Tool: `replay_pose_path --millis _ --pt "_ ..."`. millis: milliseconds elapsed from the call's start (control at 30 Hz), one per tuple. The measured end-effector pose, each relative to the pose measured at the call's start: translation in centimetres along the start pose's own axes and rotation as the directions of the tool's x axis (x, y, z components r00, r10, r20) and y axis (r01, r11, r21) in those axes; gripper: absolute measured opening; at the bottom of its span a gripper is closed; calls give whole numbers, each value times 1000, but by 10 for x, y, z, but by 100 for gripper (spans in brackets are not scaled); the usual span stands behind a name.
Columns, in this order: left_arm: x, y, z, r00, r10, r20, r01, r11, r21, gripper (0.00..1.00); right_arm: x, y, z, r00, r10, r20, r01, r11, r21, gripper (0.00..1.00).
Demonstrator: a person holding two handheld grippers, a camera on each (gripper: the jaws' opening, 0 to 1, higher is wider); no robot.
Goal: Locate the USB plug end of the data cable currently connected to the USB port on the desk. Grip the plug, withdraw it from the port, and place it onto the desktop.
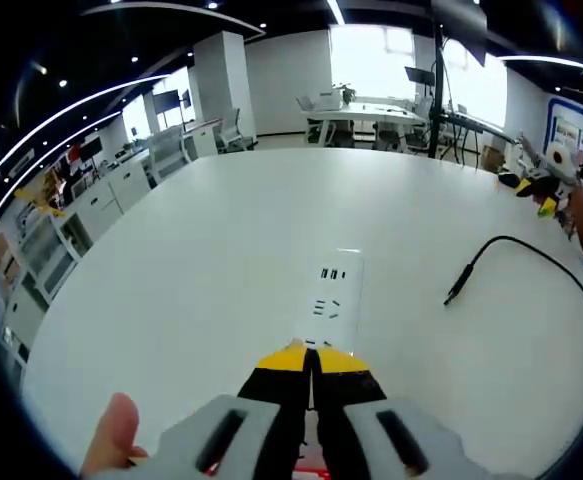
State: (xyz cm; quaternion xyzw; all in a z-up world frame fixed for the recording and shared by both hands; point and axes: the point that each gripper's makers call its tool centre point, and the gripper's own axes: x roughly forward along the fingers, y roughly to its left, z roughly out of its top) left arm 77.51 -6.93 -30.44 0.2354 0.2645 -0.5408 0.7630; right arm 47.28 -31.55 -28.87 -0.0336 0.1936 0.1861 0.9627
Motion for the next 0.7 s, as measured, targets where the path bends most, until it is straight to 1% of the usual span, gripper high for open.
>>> replay_pose_path --millis 333,700 --pt "0 1 0 1000 -1 -2 1 1000 0 2 3 6 -3 1000 19 1 -19 1000 8 37" --pt "0 0 0 1000 -2 1 2 1000 -1 2 1 7 2 1000 15 9 -15 1000 2 37"
